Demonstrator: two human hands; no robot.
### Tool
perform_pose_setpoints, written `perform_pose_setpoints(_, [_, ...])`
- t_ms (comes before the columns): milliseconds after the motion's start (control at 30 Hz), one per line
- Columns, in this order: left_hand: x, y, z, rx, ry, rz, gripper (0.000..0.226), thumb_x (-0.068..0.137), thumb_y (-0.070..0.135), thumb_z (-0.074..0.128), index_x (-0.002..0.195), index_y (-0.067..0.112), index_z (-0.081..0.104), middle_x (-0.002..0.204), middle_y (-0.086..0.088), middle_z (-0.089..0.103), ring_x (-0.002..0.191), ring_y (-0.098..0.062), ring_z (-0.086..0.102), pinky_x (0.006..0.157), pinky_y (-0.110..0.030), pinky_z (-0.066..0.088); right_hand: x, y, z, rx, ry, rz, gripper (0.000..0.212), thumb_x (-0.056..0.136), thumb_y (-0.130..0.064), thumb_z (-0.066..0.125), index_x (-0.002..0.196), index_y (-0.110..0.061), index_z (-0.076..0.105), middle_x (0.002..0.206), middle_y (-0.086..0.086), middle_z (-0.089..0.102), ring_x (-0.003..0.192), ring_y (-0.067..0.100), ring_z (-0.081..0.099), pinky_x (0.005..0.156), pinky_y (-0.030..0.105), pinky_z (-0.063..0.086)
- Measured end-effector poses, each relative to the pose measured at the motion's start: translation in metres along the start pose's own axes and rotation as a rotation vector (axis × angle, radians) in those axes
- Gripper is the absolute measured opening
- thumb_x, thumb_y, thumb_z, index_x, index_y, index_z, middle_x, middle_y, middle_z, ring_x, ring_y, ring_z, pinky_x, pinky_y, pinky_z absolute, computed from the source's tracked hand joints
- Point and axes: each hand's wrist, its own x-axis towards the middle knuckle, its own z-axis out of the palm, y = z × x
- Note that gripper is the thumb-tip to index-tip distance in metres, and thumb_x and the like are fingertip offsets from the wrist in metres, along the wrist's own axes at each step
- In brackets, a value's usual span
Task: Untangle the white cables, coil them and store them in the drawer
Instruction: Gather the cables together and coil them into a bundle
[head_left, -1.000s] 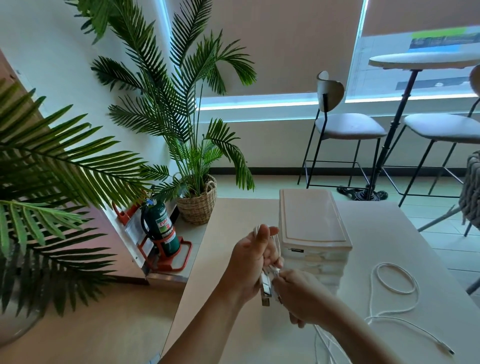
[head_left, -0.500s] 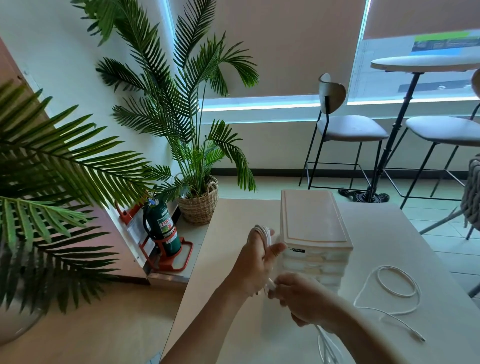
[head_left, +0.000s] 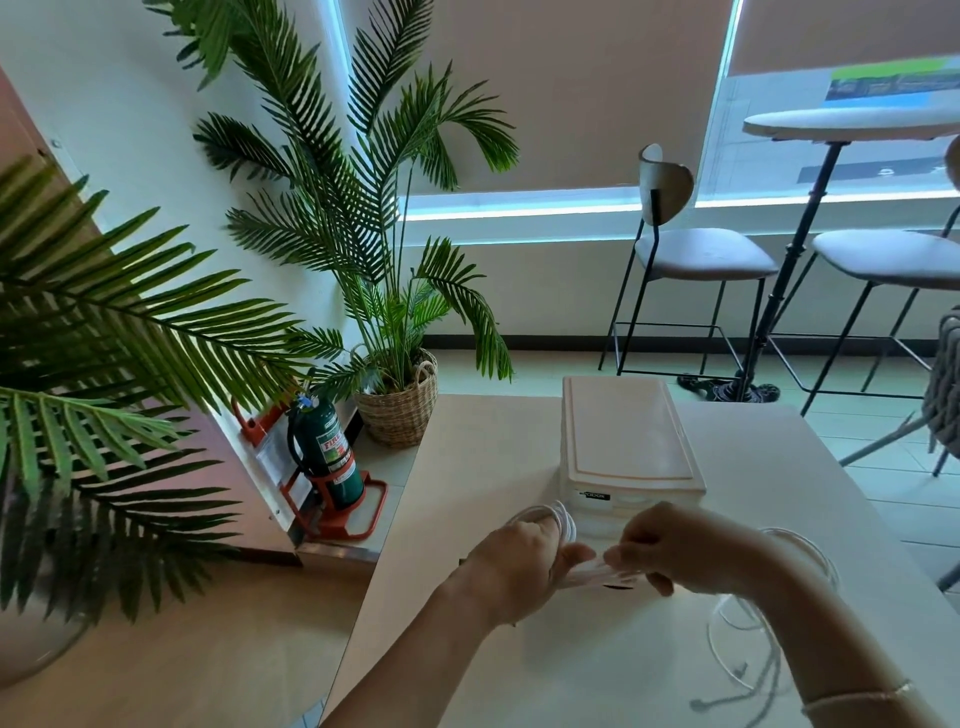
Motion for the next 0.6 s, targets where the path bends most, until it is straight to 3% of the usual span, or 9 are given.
perform_pose_setpoints(67, [0.0,0.002,0.001,-0.017,-0.056,-0.02,0.109,0.062,0.089,-0.011,0.101,0.008,0.051,0.105,-0.011,0.057,0.1,-0.029,0.055,0.089,-0.04,0.046,0.0,0.008,-0.004,0.031,-0.031,0.008,0.029,0.091,-0.032,0.053,0.068,-0.018,0.063,0.036,-0.007,0.047,0.032,0.003,0.034,0.042,0.014,0.028])
perform_pose_setpoints(233, [-0.002,0.02,-0.006,-0.061,-0.175,0.031,0.09,0.066,0.088,-0.004,0.09,0.017,0.046,0.096,-0.005,0.053,0.094,-0.026,0.052,0.086,-0.038,0.046,0.005,0.017,-0.011,0.116,-0.025,0.041,0.038,0.091,-0.033,0.056,0.055,-0.02,0.058,0.04,-0.009,0.04,0.035,0.005,0.028,0.041,0.017,0.024])
perform_pose_setpoints(333, [-0.006,0.036,-0.013,0.022,-0.286,0.027,0.055,0.08,0.073,0.036,0.078,0.019,0.04,0.089,-0.001,0.047,0.081,-0.019,0.044,0.075,-0.03,0.039,0.009,0.018,-0.013,0.069,0.006,0.036,0.04,0.089,-0.037,0.058,0.052,-0.02,0.056,0.045,-0.008,0.044,0.04,0.003,0.033,0.046,0.018,0.028])
perform_pose_setpoints(400, [-0.006,0.039,-0.015,0.086,-0.325,0.022,0.046,0.082,0.059,0.055,0.09,0.014,0.048,0.1,-0.005,0.052,0.087,-0.021,0.049,0.076,-0.029,0.037,0.012,0.02,-0.014,0.087,0.004,0.046,0.04,0.087,-0.038,0.061,0.051,-0.02,0.058,0.047,-0.008,0.045,0.042,0.004,0.034,0.048,0.02,0.029])
perform_pose_setpoints(467, [-0.005,0.037,-0.015,0.107,-0.322,0.025,0.047,0.085,0.056,0.054,0.097,0.012,0.049,0.105,-0.008,0.054,0.094,-0.026,0.053,0.08,-0.031,0.041,0.014,0.023,-0.016,0.16,-0.015,0.057,0.038,0.084,-0.038,0.064,0.051,-0.02,0.061,0.046,-0.009,0.043,0.041,0.006,0.032,0.045,0.019,0.026])
perform_pose_setpoints(600, [-0.009,0.032,-0.019,0.092,-0.352,-0.009,0.038,0.09,0.055,0.045,0.087,0.017,0.043,0.099,-0.008,0.053,0.09,-0.026,0.051,0.079,-0.034,0.041,0.013,0.032,-0.022,0.331,-0.089,0.029,0.021,0.086,-0.027,0.065,0.066,-0.019,0.063,0.042,-0.006,0.045,0.037,0.006,0.031,0.04,0.015,0.025])
